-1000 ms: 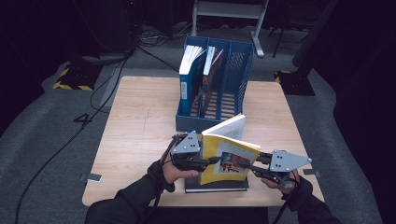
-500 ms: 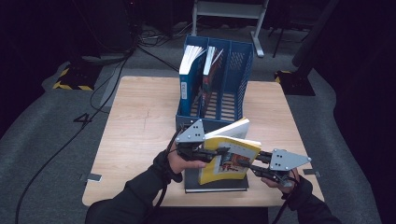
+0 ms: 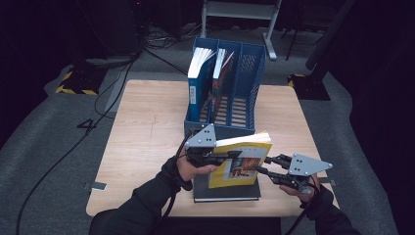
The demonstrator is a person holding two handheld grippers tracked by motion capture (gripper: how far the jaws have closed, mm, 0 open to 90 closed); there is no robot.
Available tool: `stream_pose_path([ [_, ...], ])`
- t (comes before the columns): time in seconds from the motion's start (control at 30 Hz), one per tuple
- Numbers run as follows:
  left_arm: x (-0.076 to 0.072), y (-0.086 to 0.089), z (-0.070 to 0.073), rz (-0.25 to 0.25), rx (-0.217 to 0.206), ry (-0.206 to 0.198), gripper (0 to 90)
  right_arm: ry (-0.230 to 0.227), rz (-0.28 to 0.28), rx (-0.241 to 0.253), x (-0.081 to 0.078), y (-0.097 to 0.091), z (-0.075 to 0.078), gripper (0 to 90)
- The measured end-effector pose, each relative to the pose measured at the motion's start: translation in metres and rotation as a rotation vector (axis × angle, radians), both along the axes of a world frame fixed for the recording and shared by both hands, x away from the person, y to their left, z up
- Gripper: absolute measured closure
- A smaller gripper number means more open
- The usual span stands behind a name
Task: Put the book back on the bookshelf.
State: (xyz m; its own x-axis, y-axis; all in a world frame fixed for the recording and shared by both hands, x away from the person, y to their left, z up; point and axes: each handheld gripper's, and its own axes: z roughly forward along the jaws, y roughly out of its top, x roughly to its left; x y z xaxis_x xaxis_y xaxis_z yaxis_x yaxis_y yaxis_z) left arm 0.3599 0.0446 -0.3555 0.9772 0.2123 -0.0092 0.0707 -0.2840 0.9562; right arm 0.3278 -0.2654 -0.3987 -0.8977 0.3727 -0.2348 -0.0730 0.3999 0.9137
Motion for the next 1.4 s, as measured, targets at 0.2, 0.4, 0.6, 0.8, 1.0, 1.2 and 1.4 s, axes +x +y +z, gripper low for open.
stream_pose_path([
  [0.2, 0.000, -0.003, 0.002, 0.006, 0.007, -0.001, 75.0, 0.025, -0.045, -0.014, 0.002, -0.015, -0.003, 54.4],
  [0.4, 0.000, -0.003, 0.002, 0.019, 0.009, -0.008, 75.0, 0.056, -0.098, -0.046, 0.008, -0.026, -0.012, 49.0],
  [0.6, 0.001, -0.002, 0.001, 0.028, 0.006, -0.011, 75.0, 0.094, -0.176, -0.116, 0.017, -0.032, -0.030, 42.6],
  [0.8, 0.003, 0.000, 0.001, 0.069, 0.001, -0.013, 75.1, 0.140, -0.243, -0.192, 0.030, -0.042, -0.051, 36.3],
  [1.0, 0.005, -0.001, 0.003, 0.080, 0.001, -0.027, 75.2, 0.240, -0.333, -0.262, 0.047, -0.064, -0.078, 31.5],
  [1.2, 0.009, -0.007, 0.006, 0.090, 0.014, -0.039, 75.3, 0.298, -0.402, -0.262, 0.053, -0.083, -0.094, 30.6],
  [1.4, 0.016, -0.012, 0.015, 0.113, 0.003, -0.051, 75.3, 0.330, -0.416, -0.243, 0.056, -0.086, -0.097, 30.4],
])
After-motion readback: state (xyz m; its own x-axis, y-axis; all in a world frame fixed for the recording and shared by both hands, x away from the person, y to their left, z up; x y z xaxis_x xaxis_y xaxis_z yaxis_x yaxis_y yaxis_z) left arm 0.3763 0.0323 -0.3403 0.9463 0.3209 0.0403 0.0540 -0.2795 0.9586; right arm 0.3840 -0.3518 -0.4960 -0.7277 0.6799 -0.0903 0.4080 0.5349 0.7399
